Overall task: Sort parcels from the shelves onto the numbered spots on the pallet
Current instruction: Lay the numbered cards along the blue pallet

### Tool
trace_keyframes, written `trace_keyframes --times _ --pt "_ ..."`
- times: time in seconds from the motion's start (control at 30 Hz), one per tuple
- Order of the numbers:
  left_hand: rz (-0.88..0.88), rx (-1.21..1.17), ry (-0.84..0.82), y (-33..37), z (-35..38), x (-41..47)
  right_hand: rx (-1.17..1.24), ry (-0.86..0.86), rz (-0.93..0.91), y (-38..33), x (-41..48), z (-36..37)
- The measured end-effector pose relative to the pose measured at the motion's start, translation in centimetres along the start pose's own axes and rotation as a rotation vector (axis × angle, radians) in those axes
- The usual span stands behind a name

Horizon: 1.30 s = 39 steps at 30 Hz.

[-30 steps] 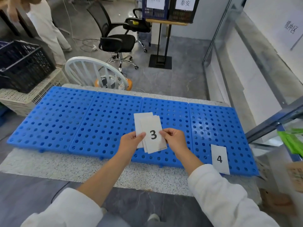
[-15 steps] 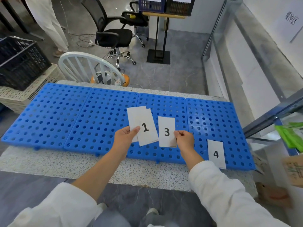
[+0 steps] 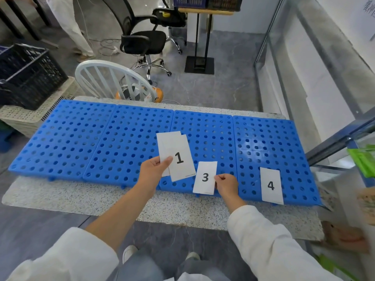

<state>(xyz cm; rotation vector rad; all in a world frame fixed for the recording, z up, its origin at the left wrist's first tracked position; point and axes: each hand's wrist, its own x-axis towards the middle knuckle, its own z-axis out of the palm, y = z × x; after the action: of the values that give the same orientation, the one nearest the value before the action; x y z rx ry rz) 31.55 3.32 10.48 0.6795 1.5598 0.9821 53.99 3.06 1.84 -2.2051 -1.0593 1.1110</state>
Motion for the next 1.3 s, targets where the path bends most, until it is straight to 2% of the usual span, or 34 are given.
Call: trace_keyframes --times 0.2,0.3,0.4,0.47,0.53,0.63,0.83,1.0,1.3 --pt "-0.003 0.005 -0.038 -0.1 0.2 0.2 -0.019 0.036 -0.023 -0.1 0.0 -0.8" --pt "0.014 0.005 -0.053 0.0 0.1 0.2 0.111 0.036 -0.038 -2.4 -0.7 -1.6" --pt "0.026 0.012 -0.034 0.3 0.3 0.3 0.322 -0.208 -0.076 -6.4 -2.1 -2.1" --pt "0.038 0.032 -0.04 0.8 0.3 0.4 0.339 -0.366 -0.105 -9.4 -3.1 -2.1" --pt "0.043 0.099 -0.038 1.2 0.2 0.7 0.273 -0.424 -0.164 -11.7 -4.0 -1.8" --pt "0.043 0.1 -0.014 2.8 -0.4 1.2 0.183 -0.375 -0.296 -14.0 -4.9 -1.2" --pt "0.114 0.143 0.018 6.2 -2.9 2.7 0.124 -0.273 -0.415 -17.7 -5.2 0.6" --pt "0.129 0.131 0.013 7.6 -7.0 5.7 0.197 -0.281 -0.407 -21.3 -4.8 4.5" --pt "0.123 0.127 -0.076 10.2 -18.9 13.4 0.305 -0.319 -0.275 -27.5 -5.5 15.9"
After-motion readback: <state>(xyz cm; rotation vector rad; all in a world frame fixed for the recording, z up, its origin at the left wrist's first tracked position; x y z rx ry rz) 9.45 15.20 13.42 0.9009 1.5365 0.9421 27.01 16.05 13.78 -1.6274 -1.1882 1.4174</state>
